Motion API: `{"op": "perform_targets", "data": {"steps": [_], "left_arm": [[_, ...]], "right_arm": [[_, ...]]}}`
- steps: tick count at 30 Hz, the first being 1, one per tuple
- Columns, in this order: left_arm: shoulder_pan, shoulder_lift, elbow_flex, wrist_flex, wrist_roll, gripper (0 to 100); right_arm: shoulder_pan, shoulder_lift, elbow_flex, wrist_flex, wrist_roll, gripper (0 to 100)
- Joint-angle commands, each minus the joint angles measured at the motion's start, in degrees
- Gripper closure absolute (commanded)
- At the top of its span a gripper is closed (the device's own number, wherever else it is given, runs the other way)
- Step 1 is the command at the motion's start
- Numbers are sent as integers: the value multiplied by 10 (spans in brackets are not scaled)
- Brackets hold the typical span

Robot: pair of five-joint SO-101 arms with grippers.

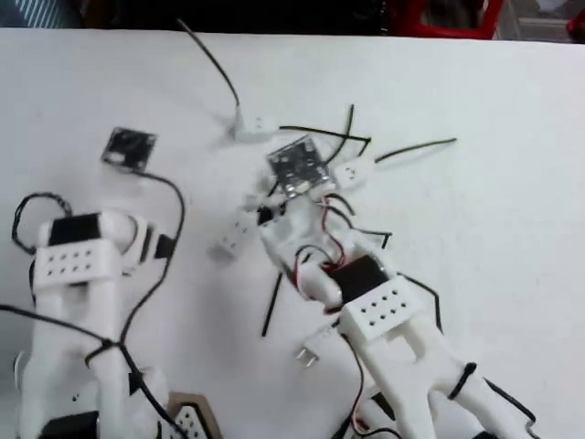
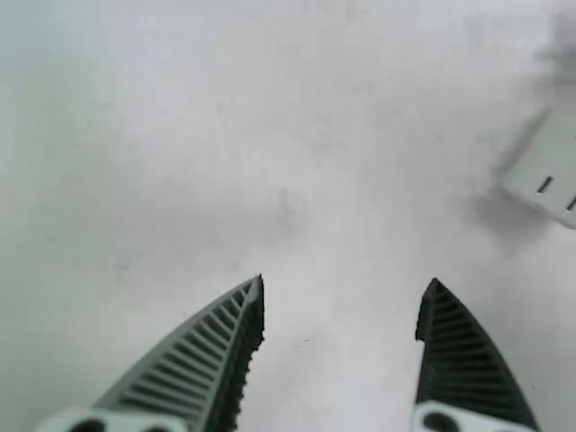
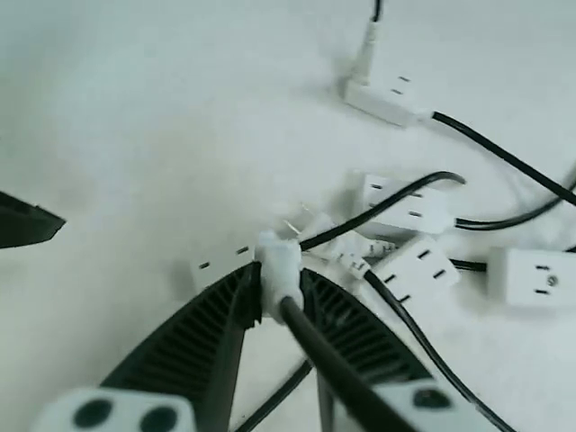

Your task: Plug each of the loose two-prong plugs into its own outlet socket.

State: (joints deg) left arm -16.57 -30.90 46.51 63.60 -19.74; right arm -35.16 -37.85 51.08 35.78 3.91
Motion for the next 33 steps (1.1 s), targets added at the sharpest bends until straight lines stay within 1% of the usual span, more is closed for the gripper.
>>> {"op": "perform_targets", "data": {"steps": [1,5,8,11,14,20,33], "left_arm": [[-52,-73,74,-62,33,729],[-65,-97,144,-126,38,729],[-65,-102,185,-165,35,729],[-65,-102,194,-177,34,729],[-65,-101,194,-178,34,729],[-65,-100,194,-178,34,729],[-64,-100,195,-178,34,729]], "right_arm": [[-47,37,-50,4,18,981],[-74,129,-98,4,45,981],[-76,200,-146,5,88,981],[-76,262,-188,6,129,981],[-76,316,-230,31,158,981],[-76,382,-306,109,167,981],[-76,418,-316,118,164,981]]}}
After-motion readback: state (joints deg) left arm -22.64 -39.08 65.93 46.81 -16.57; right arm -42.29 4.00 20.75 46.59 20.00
